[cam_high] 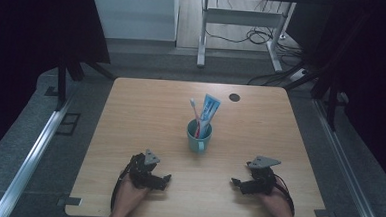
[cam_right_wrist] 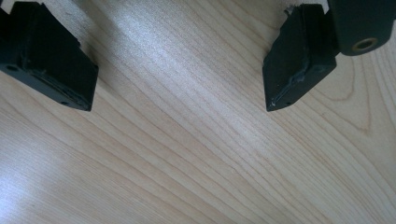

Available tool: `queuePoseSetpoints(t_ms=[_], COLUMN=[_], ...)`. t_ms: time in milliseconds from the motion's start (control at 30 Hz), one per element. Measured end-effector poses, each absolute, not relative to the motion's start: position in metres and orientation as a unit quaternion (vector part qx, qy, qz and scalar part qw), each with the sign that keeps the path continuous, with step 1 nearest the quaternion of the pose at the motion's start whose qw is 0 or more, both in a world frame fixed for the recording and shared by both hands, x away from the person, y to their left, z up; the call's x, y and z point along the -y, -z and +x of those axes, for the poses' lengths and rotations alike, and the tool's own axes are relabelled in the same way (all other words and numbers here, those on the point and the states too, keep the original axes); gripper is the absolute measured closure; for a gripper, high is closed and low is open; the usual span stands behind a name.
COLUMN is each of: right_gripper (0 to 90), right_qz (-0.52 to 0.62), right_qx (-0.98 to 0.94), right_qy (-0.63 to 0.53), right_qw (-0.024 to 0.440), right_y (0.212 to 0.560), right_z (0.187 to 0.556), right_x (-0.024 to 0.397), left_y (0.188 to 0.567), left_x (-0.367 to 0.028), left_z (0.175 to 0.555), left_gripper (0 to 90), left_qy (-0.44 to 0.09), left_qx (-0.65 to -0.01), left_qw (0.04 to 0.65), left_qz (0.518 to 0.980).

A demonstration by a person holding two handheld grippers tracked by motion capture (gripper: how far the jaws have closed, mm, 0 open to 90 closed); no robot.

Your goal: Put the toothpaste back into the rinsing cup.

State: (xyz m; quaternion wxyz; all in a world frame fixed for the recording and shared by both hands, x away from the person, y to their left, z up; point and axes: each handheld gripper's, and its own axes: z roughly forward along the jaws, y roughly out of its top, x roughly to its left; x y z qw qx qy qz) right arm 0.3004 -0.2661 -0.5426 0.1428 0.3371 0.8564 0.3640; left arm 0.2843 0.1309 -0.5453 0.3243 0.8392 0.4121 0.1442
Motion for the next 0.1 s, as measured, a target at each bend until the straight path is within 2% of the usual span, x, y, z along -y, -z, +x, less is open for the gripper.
queuePoseSetpoints(t_ms=[100], right_gripper=[10.3], right_qz=[0.337], right_qx=[-0.856], right_qy=[-0.364], right_qw=[0.143], right_y=[0.5426], right_z=[0.3004], right_x=[0.2662], left_y=[0.5453], left_x=[-0.1309], left_z=[0.2843], left_gripper=[0.0], left_qy=[-0.144], left_qx=[-0.412], left_qw=[0.324], left_qz=[0.839])
